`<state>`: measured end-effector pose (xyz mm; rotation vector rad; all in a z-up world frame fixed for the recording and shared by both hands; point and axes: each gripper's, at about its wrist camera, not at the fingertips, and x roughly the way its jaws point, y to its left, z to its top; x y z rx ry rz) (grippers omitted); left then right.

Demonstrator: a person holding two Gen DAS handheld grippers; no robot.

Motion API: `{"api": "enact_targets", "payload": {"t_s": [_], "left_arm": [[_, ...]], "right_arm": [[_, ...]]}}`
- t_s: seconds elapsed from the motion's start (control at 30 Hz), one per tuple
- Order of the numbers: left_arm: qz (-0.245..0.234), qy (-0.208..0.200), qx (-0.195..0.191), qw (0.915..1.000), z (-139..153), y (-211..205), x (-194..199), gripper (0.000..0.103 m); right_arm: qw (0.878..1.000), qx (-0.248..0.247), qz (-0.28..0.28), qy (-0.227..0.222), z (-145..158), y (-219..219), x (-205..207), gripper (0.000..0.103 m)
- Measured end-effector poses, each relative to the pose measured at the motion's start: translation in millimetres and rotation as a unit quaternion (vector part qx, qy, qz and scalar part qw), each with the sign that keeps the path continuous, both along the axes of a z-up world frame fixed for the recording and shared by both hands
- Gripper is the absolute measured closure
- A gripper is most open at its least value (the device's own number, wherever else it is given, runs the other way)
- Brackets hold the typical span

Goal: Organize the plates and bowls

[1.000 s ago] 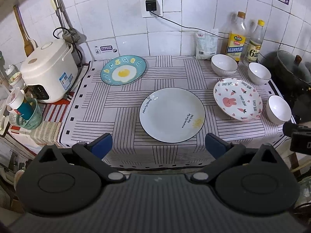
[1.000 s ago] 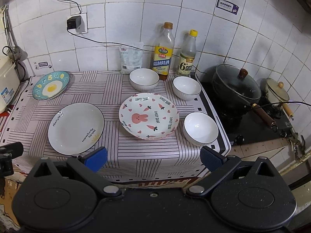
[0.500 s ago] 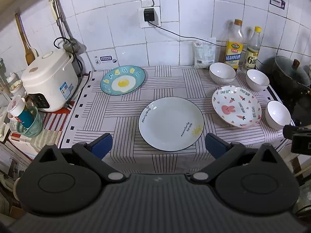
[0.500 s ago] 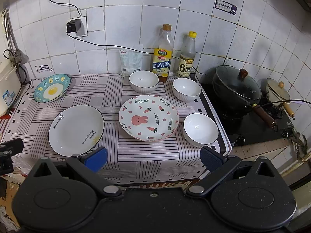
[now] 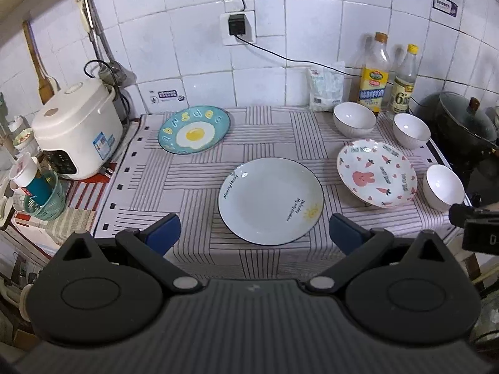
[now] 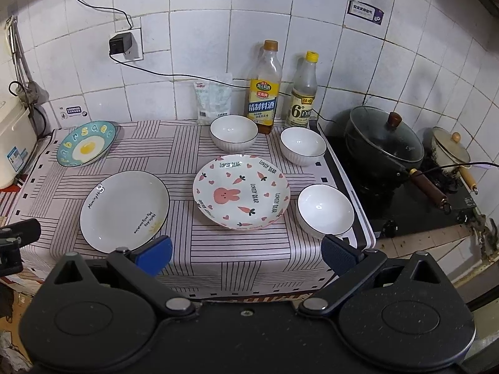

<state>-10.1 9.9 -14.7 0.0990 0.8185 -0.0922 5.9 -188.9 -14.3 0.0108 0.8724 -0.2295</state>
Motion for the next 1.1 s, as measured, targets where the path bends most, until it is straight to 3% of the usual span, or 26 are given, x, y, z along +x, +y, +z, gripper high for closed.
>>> {"api": "enact_targets", "payload": {"t_s": [0.13, 0.43, 0.6, 0.7, 0.8, 0.97, 1.1], "left_arm": [[-0.009, 0.026, -0.019, 0.9994, 0, 0, 1, 0.0], [-0.009, 0.034, -0.043, 0.9985, 1, 8, 10, 0.0], [-0.005, 0.03, -0.054, 0.9981, 7, 19, 23, 0.001], [-0.009, 0.028, -0.049, 0.9984, 10, 27, 35, 0.001], [-0.007, 0.03, -0.043, 0.9986, 6, 37, 47, 0.001], [0.0, 0.048, -0.042, 0.9979, -27, 56, 74, 0.001], [0.001, 0.094, -0.045, 0.9945, -66, 69, 99, 0.002]], "right_arm": [[1.0, -0.003, 0.0, 0.002, -2, -2, 3, 0.001], [1.0, 0.008, 0.012, -0.011, -4, -7, 4, 0.0], [0.995, 0.04, 0.061, -0.068, 2, -7, 0, 0.0], [0.985, 0.056, 0.109, -0.121, 0, -6, 0, 0.0], [0.976, 0.092, 0.135, -0.141, -12, -11, 14, 0.0], [0.967, 0.142, 0.187, -0.099, -53, -11, 50, 0.005], [0.957, 0.178, 0.212, -0.083, -91, 4, 66, 0.014]]}}
